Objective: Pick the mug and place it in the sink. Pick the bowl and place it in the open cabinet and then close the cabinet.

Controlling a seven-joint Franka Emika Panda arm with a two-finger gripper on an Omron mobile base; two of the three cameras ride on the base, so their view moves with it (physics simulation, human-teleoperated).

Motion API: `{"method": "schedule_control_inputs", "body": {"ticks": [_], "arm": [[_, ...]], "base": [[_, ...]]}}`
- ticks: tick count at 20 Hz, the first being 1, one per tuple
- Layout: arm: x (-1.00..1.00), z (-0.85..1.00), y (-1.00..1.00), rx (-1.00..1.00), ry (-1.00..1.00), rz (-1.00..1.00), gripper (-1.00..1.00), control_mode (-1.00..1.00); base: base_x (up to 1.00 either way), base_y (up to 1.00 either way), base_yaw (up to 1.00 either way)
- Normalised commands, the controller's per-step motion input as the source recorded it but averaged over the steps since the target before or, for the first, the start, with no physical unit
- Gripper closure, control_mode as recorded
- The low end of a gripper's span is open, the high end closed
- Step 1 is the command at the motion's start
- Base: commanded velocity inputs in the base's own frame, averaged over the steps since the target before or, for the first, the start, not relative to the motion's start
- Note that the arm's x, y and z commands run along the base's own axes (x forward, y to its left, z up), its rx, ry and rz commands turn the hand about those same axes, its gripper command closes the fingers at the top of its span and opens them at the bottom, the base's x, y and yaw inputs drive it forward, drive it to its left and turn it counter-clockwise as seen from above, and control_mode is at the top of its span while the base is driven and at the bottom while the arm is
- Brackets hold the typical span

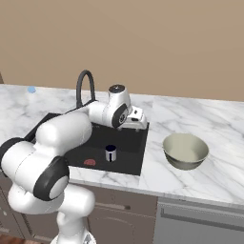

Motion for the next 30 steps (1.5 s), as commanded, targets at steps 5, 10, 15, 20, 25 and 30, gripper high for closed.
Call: {"method": "schedule_control_inputs", "body": {"ticks": [5, 10, 15, 20, 25, 30], "arm": [[0.0, 0.0, -0.33, -0.01, 0.0, 0.02, -1.0, -1.0], [0.0, 0.0, -0.39, 0.0, 0.0, 0.04, -1.0, -1.0], [0.0, 0.0, -0.37, 0.0, 0.0, 0.02, -1.0, -1.0], [0.0, 0.0, -0.34, 0.0, 0.0, 0.0, -1.0, -1.0], [-0.09, 0.0, -0.3, -0.02, 0.0, 0.0, -1.0, -1.0], [-0.07, 0.0, -0.29, 0.0, 0.0, -0.01, -1.0, -1.0]], "base": [[0.0, 0.0, 0.0], [0.0, 0.0, 0.0], [0.0, 0.0, 0.0], [0.0, 0.0, 0.0], [0.0, 0.0, 0.0], [0.0, 0.0, 0.0]]}}
